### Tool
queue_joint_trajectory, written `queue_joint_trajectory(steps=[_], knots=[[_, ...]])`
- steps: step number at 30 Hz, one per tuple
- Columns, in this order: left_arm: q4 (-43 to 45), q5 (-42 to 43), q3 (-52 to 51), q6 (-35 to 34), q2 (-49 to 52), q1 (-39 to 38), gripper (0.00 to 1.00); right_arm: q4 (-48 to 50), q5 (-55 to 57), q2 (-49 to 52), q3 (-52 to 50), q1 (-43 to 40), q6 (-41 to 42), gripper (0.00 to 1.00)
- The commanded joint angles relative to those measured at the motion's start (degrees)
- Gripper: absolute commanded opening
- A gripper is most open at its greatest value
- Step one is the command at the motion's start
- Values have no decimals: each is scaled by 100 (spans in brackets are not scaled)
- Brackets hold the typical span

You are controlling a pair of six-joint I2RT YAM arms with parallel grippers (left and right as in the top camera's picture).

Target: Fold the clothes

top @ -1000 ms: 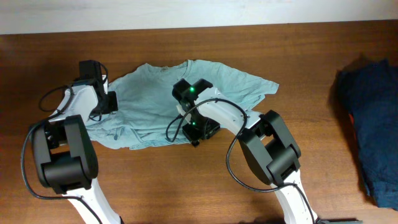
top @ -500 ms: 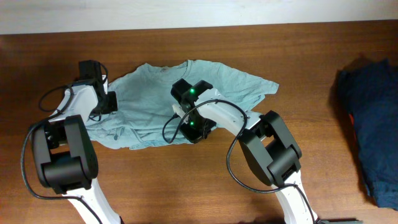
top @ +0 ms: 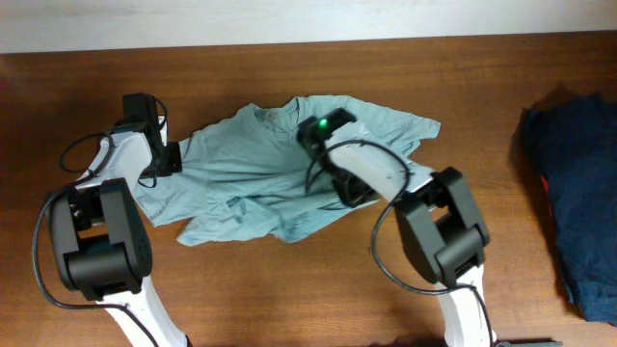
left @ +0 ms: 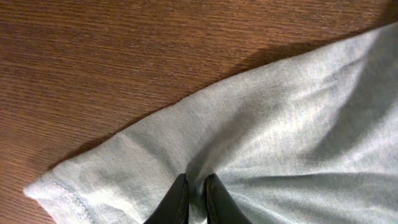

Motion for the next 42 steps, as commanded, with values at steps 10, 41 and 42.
queue_joint_trajectory(steps=[10,41,42], knots=[[-179,319,-129,184,223,-44,11,-789,1008,-229,-13,-1349,927,4],[-85,1373,1838,1902,1178,-1930,0,0,-3193,-249,-15,-1646,-385,58],[-81,1370,1838,1902,1193,-1930,0,42,-3482,-267,-13,-1646,-570,58]])
